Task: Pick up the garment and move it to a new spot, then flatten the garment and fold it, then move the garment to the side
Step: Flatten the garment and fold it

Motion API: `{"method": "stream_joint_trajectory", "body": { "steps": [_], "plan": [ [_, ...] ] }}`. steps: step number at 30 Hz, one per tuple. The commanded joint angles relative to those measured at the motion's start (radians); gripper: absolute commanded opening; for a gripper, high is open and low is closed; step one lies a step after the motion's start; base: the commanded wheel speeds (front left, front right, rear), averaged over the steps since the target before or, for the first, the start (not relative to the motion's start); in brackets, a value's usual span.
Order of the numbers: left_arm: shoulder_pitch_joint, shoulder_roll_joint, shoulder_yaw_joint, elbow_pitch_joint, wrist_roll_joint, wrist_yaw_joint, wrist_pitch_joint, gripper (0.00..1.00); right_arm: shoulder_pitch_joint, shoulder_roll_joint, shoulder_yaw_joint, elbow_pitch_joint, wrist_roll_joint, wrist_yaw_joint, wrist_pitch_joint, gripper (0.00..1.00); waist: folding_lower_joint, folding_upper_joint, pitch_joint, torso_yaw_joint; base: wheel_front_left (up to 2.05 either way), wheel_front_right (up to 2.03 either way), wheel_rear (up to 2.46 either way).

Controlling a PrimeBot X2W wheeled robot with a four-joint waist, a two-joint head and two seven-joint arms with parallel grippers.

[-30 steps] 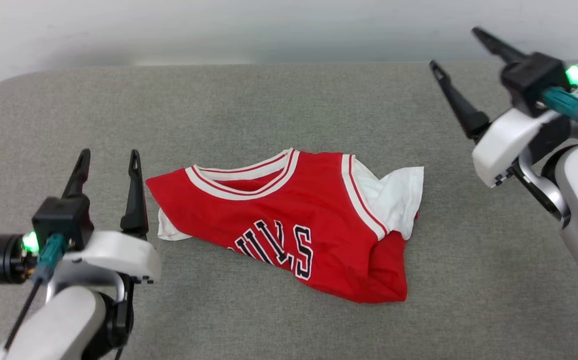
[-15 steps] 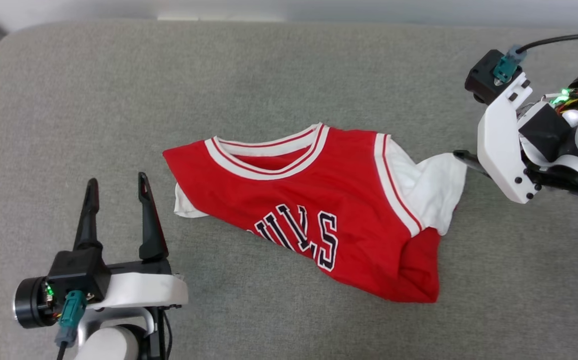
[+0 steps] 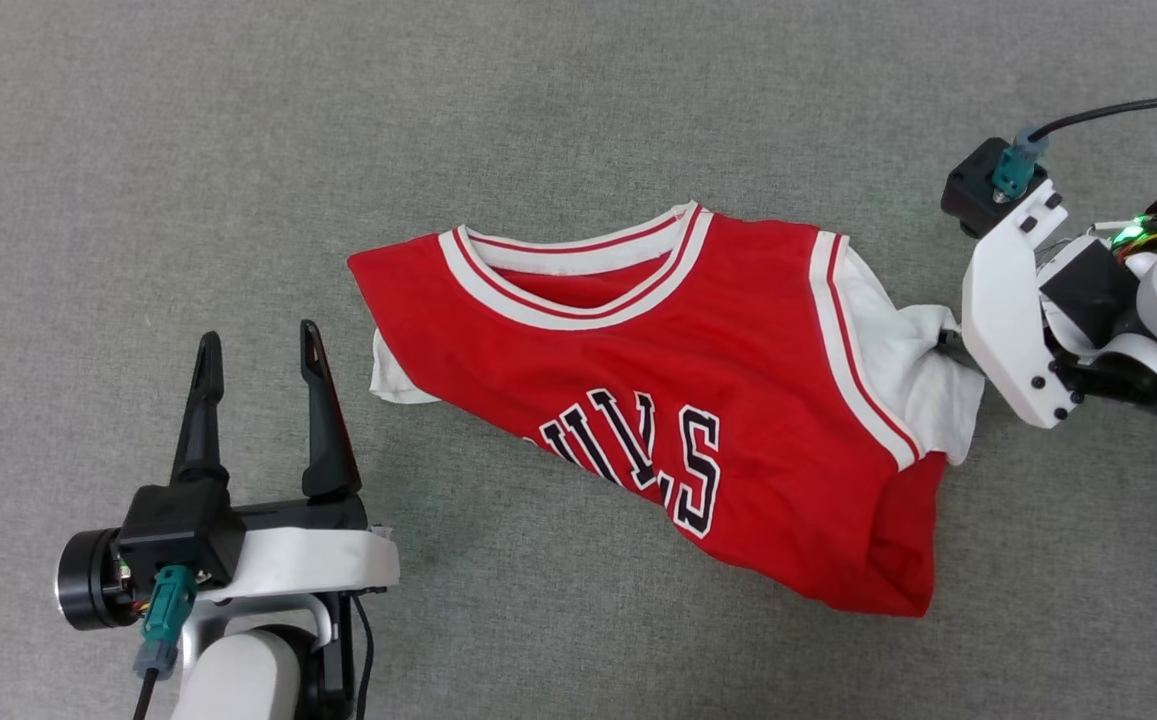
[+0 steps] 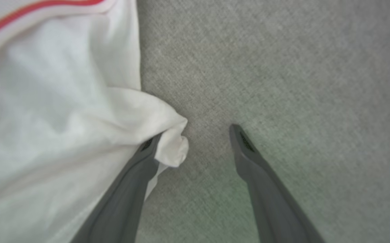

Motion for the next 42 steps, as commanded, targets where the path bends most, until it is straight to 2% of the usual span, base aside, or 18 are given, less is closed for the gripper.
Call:
{"method": "stream_joint_trajectory", "body": {
  "steps": [1,5,10,18,23,27,33,38,39,40,42],
  "plan": [
    [0.0,-0.005,0.013,0.004,0.014,-0.009,-0.002,1.0,0.08,0.034,0.049,0.008,-0.004,0.0,-0.011,0.0,0.0001,0.0,-0.009,-0.006,0.0,0.0,0.0],
    [0.024,-0.028,0.05,0.012,0.043,-0.037,-0.002,1.0,0.035,0.018,0.04,-0.003,0.001,0.0,-0.101,0.0,0.0001,0.0,-0.044,-0.027,0.0,0.0,0.0],
    [0.07,-0.046,0.092,0.015,0.07,-0.06,-0.002,1.0,-0.02,-0.038,0.037,-0.06,-0.006,0.0,-0.221,0.0,0.0001,0.0,-0.1,-0.067,0.0,0.0,0.0],
    [0.125,-0.059,0.14,0.01,0.099,-0.086,-0.003,1.0,-0.008,-0.209,0.034,-0.15,0.041,0.0,-0.335,0.0,0.0001,0.0,-0.147,-0.125,0.0,0.0,0.0],
    [0.138,-0.066,0.156,0.015,0.112,-0.104,-0.003,1.0,0.066,-0.294,0.032,-0.13,0.08,0.0,-0.346,0.0,0.0001,0.0,-0.15,-0.149,0.0,0.0,0.0],
    [0.129,-0.074,0.161,0.024,0.119,-0.116,-0.003,1.0,0.162,-0.291,0.031,-0.056,0.124,0.0,-0.337,0.0,0.0001,0.0,-0.141,-0.158,0.0,0.0,0.0],
    [0.106,-0.079,0.165,0.049,0.13,-0.133,-0.003,1.0,0.296,-0.219,0.04,0.069,0.157,0.0,-0.327,0.0,0.0001,0.0,-0.129,-0.158,0.0,0.0,0.0],
    [0.097,-0.075,0.183,0.08,0.133,-0.148,-0.003,1.0,0.294,-0.178,0.014,0.118,0.149,0.0,-0.413,0.0,0.0001,0.0,-0.155,-0.168,0.0,0.0,0.0],
    [0.096,-0.072,0.187,0.086,0.133,-0.15,-0.003,1.0,0.285,-0.179,0.006,0.124,0.141,0.0,-0.437,0.41,0.0001,0.0,-0.164,-0.17,0.0,0.0,0.0],
    [0.092,-0.068,0.195,0.091,0.131,-0.154,-0.003,1.0,0.272,-0.184,-0.002,0.125,0.125,0.0,-0.469,1.0,0.0001,0.0,-0.173,-0.173,0.0,0.0,0.0],
    [0.09,-0.058,0.206,0.103,0.127,-0.159,-0.003,1.0,0.26,-0.187,-0.022,0.121,0.11,0.0,-0.525,1.0,0.0001,0.0,-0.191,-0.182,0.0,0.0,0.0]
  ]
}}
